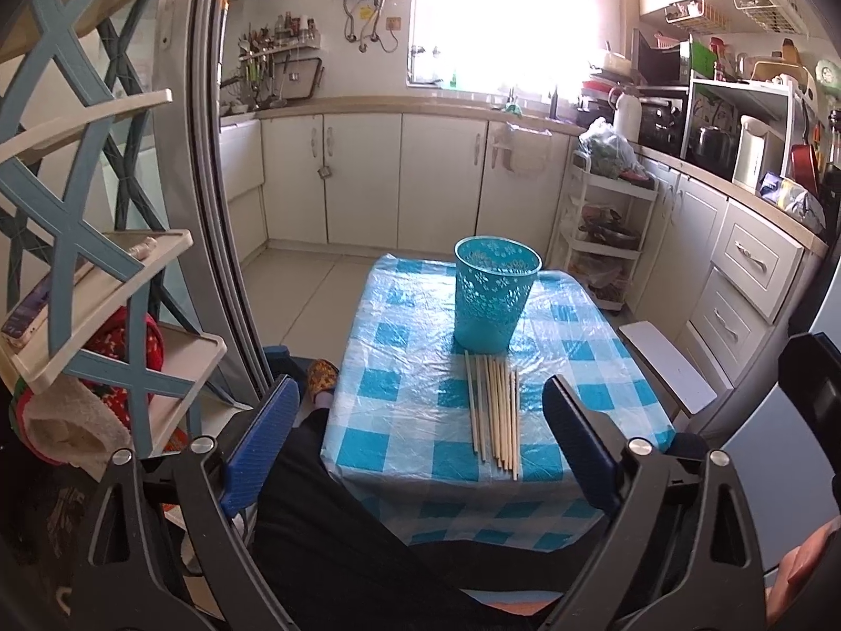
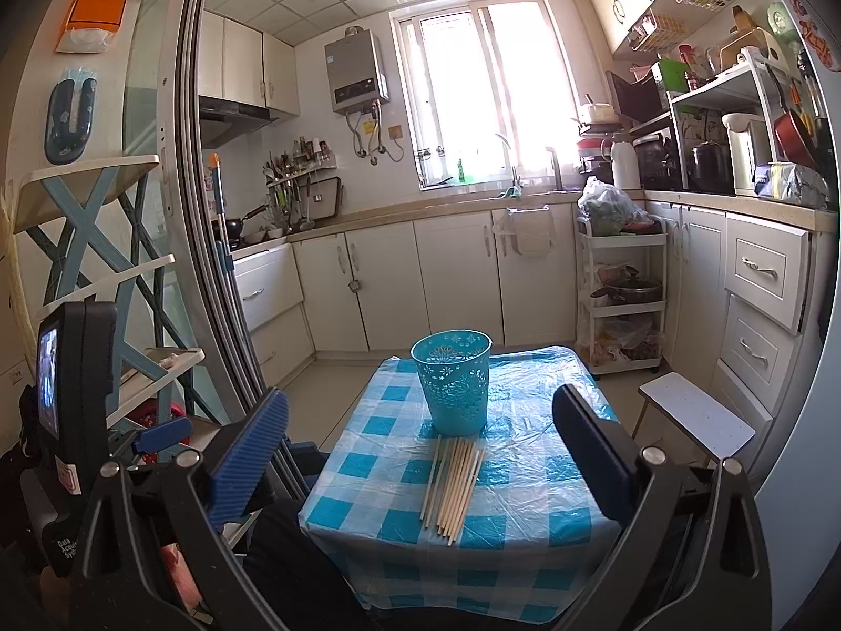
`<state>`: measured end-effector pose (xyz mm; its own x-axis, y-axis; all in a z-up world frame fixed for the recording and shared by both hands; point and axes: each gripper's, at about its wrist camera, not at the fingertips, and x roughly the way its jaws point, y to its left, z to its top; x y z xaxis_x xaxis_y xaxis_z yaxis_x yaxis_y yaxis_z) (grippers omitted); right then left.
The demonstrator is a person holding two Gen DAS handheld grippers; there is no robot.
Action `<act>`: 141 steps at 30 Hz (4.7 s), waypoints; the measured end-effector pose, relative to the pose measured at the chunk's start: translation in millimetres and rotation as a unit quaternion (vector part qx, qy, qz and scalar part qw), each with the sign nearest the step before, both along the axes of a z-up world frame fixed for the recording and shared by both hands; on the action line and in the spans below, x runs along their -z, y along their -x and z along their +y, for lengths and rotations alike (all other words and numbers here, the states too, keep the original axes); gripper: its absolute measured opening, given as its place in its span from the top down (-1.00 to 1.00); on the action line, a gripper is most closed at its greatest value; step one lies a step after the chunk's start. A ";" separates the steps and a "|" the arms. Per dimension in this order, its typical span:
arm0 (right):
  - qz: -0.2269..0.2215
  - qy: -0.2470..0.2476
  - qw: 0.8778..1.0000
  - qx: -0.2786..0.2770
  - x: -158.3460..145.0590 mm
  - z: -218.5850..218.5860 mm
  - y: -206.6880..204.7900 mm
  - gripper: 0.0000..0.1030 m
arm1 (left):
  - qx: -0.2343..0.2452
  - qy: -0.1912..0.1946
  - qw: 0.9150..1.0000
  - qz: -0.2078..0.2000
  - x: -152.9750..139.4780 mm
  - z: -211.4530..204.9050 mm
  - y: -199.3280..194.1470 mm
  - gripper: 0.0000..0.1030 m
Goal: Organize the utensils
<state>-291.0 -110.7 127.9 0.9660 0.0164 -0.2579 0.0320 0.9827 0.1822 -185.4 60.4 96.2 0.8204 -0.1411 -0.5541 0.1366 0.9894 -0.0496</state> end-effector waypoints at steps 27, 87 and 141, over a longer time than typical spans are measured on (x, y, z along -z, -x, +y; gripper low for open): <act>0.366 -0.002 0.931 0.000 236.5 -84.1 -281.4 0.45 | -0.016 -0.025 0.986 0.166 128.7 -25.1 -196.2 -0.78; 0.316 -0.020 0.944 -0.086 254.4 -126.9 -298.0 0.89 | 0.146 0.102 0.973 0.143 78.2 -55.5 -285.4 0.90; 0.360 0.118 0.920 -0.104 249.5 -88.9 -313.3 0.76 | -0.033 0.058 0.996 0.065 124.6 -10.4 -279.4 -0.36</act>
<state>22.3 -199.6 -121.6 0.5263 0.0427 -0.8492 -0.1328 0.9906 -0.0325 94.0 50.0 -28.4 0.7524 -0.1583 -0.6394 0.0567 0.9826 -0.1766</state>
